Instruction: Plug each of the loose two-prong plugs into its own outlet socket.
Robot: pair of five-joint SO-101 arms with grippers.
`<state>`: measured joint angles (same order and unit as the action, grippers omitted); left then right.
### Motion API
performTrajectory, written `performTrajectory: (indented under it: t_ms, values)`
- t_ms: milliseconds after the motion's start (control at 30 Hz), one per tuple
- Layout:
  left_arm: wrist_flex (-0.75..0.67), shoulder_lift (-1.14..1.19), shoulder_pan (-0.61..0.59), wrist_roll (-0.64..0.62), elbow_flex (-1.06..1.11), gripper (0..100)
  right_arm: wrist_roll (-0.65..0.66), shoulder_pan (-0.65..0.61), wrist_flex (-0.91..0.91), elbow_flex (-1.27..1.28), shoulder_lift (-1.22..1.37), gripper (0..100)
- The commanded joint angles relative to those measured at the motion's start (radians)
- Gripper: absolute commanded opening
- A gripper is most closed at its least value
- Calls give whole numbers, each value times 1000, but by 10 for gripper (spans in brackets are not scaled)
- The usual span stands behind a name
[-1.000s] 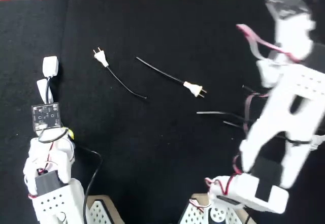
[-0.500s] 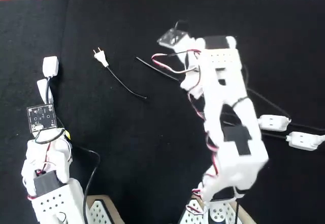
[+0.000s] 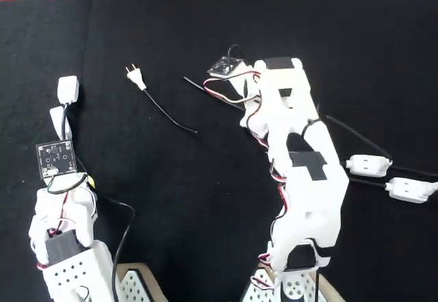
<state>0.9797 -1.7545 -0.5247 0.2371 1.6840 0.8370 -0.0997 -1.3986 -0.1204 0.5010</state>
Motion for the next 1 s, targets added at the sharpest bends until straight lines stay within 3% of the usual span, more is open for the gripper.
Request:
performTrajectory:
  t_ms: [0,200,967]
  values:
    - [5,-6,-7,5,16,127,43,-11,9,-48,-62,108]
    - [5,-6,-7,5,18,127,98,18,49,-105,-22,109]
    - [5,-6,-7,5,18,127,114,49,41,-294,237,109]
